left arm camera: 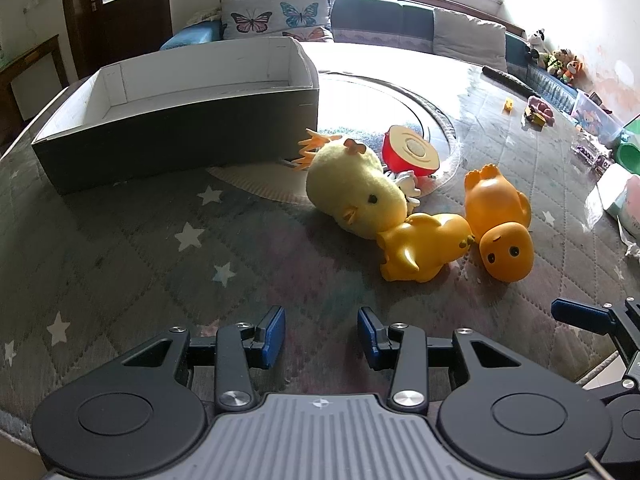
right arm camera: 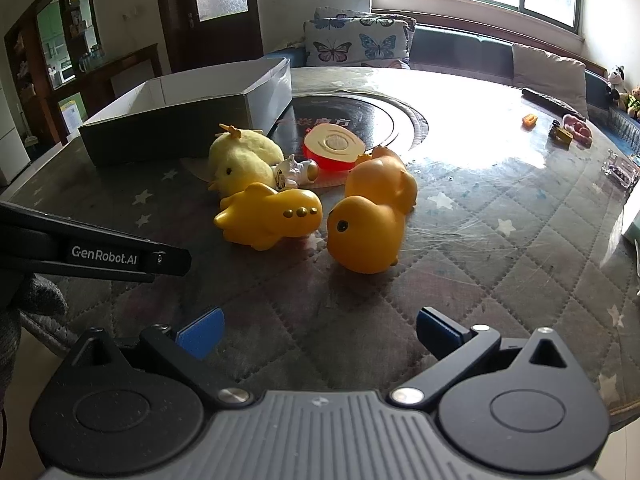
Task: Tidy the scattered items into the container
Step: 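Move the right gripper toward the yellow rubber duck with dotted face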
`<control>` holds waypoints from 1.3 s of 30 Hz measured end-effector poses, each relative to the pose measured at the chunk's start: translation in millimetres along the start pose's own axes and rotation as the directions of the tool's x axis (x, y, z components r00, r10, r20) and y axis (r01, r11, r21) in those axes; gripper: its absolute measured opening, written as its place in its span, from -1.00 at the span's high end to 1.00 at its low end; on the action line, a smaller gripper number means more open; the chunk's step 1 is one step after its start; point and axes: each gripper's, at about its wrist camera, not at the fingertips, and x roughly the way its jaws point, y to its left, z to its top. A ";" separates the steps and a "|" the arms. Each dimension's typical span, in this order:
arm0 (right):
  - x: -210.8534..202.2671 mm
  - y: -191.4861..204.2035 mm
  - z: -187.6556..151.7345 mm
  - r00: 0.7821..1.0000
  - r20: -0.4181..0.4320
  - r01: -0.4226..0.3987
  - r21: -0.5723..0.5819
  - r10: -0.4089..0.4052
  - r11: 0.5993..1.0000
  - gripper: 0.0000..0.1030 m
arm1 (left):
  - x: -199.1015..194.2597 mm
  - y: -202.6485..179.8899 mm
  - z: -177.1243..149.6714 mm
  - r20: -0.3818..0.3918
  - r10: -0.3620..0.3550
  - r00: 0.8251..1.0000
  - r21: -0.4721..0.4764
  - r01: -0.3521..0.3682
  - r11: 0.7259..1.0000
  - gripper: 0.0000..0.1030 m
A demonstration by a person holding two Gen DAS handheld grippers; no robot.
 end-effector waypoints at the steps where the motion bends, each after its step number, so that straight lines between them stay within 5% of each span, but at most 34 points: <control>1: 0.2 -0.1 0.3 1.000 0.000 0.000 0.000 0.000 1.000 -1.00 | 0.4 -0.2 0.5 0.000 0.000 1.000 0.000 0.000 1.000 0.18; 39: 13.7 9.0 20.1 0.999 -0.004 -0.043 -0.025 0.043 0.999 -1.00 | 11.8 4.8 17.6 -0.020 -0.013 1.000 -0.005 0.013 1.000 0.18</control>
